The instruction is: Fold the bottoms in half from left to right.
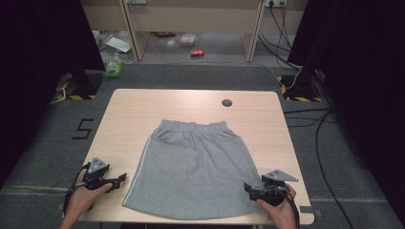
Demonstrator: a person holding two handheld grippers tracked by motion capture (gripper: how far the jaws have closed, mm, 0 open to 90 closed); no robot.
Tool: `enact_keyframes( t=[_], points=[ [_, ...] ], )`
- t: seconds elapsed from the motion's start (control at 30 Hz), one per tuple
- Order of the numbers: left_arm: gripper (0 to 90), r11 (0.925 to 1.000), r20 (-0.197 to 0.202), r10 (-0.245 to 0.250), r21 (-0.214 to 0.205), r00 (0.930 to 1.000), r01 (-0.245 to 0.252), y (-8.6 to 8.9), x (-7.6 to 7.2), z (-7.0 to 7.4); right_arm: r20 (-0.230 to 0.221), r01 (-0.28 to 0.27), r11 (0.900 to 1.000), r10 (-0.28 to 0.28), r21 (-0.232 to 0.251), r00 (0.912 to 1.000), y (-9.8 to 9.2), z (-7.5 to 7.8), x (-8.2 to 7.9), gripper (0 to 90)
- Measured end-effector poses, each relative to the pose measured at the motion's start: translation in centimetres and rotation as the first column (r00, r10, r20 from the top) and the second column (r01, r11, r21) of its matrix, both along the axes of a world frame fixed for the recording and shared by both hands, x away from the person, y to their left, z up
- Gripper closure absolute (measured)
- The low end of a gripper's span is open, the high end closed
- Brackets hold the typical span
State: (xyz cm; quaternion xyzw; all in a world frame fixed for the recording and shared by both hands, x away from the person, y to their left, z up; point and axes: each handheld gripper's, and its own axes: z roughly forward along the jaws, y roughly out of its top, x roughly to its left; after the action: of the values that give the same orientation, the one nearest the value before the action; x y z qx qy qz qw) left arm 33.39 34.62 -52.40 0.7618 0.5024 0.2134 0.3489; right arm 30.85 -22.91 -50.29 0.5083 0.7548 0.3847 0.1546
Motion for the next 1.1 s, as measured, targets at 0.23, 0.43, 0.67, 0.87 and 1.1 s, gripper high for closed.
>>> enact_keyframes(
  t=[0.23, 0.43, 0.67, 0.87, 1.1],
  points=[
    [16.2, 1.0, -0.003, 0.0, 0.0, 1.0, 0.0, 0.0, 0.0, 0.0, 0.001, -0.001, 1.0, 0.001, 0.0, 1.0, 0.0, 0.0, 0.0, 19.6],
    [17.1, 1.0, -0.026, -0.004, 0.007, 0.9997, 0.004, 0.1, 0.6, 0.3, 0.008, 0.005, 1.0, -0.005, 0.004, 1.0, 0.2, 0.1, 0.0, 19.9],
    [21.2, 0.9998, -0.03, 0.009, -0.017, 0.9995, -0.01, 0.3, 1.8, 1.1, 0.021, -0.017, 0.9999, 0.017, -0.003, 0.9996, 1.0, 0.2, 0.2, 20.2],
    [21.3, 0.9981, -0.022, 0.009, -0.061, 0.9997, -0.011, -0.2, 3.8, 2.1, 0.036, -0.042, 0.999, 0.042, -0.013, 0.9985, 1.9, 0.5, 0.2, 20.4],
    [23.1, 0.994, -0.03, -0.007, -0.109, 0.9995, 0.004, -1.8, 7.8, 3.4, 0.049, -0.056, 0.9983, 0.056, -0.015, 0.9972, 2.4, 0.7, 0.0, 20.5]
  ],
)
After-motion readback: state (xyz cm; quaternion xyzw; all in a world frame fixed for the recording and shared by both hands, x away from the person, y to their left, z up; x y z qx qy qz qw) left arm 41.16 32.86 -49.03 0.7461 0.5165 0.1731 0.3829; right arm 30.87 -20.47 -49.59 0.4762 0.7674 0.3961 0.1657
